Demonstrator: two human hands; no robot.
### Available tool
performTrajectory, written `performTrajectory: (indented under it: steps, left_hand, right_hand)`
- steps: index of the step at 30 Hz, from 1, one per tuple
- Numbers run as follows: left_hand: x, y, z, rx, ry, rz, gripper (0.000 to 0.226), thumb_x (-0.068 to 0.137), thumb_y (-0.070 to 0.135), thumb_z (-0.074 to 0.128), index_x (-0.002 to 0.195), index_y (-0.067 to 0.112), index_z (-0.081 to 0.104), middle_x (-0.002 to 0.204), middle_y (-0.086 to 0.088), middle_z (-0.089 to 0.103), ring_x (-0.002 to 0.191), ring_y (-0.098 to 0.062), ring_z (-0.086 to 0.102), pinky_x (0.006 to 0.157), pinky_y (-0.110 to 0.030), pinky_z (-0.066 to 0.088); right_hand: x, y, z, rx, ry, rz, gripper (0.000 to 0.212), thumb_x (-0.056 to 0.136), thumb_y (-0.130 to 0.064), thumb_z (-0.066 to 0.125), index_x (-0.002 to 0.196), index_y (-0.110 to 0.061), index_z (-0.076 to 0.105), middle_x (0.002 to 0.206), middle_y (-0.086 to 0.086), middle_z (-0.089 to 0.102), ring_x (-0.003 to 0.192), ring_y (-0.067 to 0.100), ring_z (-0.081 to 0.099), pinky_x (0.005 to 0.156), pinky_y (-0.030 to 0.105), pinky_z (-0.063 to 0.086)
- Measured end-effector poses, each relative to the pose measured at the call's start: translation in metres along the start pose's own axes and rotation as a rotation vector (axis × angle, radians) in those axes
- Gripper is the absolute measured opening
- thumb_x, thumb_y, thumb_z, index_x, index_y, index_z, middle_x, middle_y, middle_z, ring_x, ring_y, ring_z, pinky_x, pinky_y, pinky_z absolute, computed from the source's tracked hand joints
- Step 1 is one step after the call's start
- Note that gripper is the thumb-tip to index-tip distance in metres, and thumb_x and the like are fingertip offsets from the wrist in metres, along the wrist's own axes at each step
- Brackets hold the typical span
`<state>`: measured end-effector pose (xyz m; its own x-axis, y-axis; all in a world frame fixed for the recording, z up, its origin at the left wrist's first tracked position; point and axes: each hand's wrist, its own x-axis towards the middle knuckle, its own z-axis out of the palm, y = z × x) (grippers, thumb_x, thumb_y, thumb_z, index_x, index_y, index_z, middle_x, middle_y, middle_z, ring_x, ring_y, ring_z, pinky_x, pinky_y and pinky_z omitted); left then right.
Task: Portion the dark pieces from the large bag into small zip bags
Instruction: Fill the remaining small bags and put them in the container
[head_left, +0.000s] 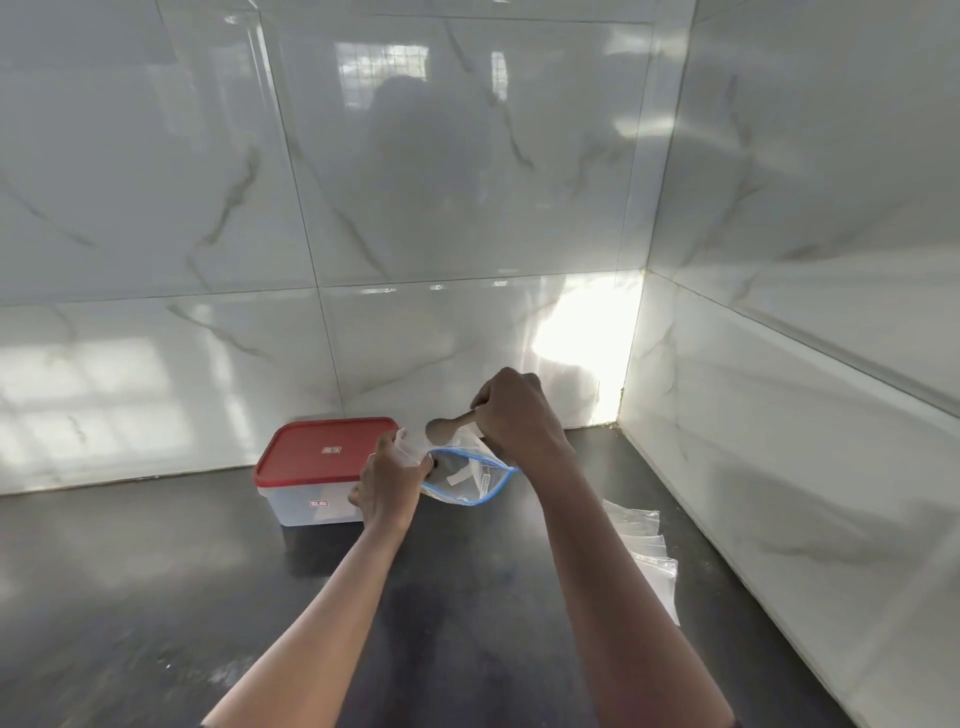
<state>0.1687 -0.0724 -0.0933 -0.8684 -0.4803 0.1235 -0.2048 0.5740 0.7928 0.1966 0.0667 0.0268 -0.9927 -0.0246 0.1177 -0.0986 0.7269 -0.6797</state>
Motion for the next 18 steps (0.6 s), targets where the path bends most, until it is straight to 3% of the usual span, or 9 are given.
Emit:
performTrajectory:
  steps: [2, 3, 5, 8, 18]
  left_hand:
    - [0.004, -0.003, -0.002, -0.024, 0.018, -0.012, 0.044, 0.081, 0.033, 0.063, 0.12, 0.018, 0.05, 0.109, -0.008, 0.064, 0.107, -0.032, 0.055, 0.089, -0.043, 0.037]
    - [0.005, -0.005, -0.003, -0.037, 0.026, -0.022, 0.043, 0.082, 0.034, 0.062, 0.12, 0.018, 0.051, 0.108, -0.009, 0.064, 0.106, -0.032, 0.055, 0.088, -0.043, 0.037]
    - [0.006, -0.007, -0.004, -0.062, 0.042, -0.035, 0.044, 0.082, 0.035, 0.062, 0.121, 0.017, 0.051, 0.109, -0.01, 0.064, 0.107, -0.033, 0.055, 0.088, -0.044, 0.038]
    - [0.005, -0.009, -0.002, -0.069, 0.047, -0.037, 0.046, 0.083, 0.038, 0.063, 0.122, 0.016, 0.051, 0.109, -0.011, 0.064, 0.107, -0.034, 0.055, 0.09, -0.045, 0.038]
    - [-0.004, -0.019, -0.001, -0.04, -0.025, 0.055, 0.046, 0.083, 0.04, 0.065, 0.122, 0.021, 0.054, 0.11, -0.009, 0.066, 0.108, -0.033, 0.057, 0.089, -0.041, 0.042]
  right_hand:
    - [-0.005, 0.001, -0.004, -0.027, 0.037, 0.063, 0.025, 0.09, -0.004, 0.041, 0.065, -0.01, 0.04, 0.071, 0.006, 0.037, 0.078, 0.029, 0.041, 0.061, 0.026, 0.036]
    - [-0.009, 0.001, -0.004, -0.031, 0.037, 0.08, 0.023, 0.092, -0.006, 0.041, 0.069, -0.009, 0.039, 0.074, 0.007, 0.036, 0.08, 0.028, 0.039, 0.067, 0.028, 0.035]
    - [-0.017, 0.004, 0.004, -0.026, 0.024, 0.087, 0.012, 0.09, -0.002, 0.04, 0.087, -0.003, 0.051, 0.091, 0.012, 0.045, 0.082, 0.031, 0.045, 0.069, 0.028, 0.037]
    - [-0.023, 0.011, 0.029, -0.045, -0.007, 0.087, 0.029, 0.089, -0.001, 0.043, 0.112, 0.001, 0.06, 0.113, 0.018, 0.054, 0.102, 0.038, 0.057, 0.078, 0.034, 0.047]
    - [0.003, 0.045, 0.11, -0.169, -0.199, 0.004, 0.033, 0.091, 0.006, 0.042, 0.119, 0.004, 0.058, 0.119, 0.021, 0.061, 0.114, 0.035, 0.057, 0.091, 0.038, 0.046]
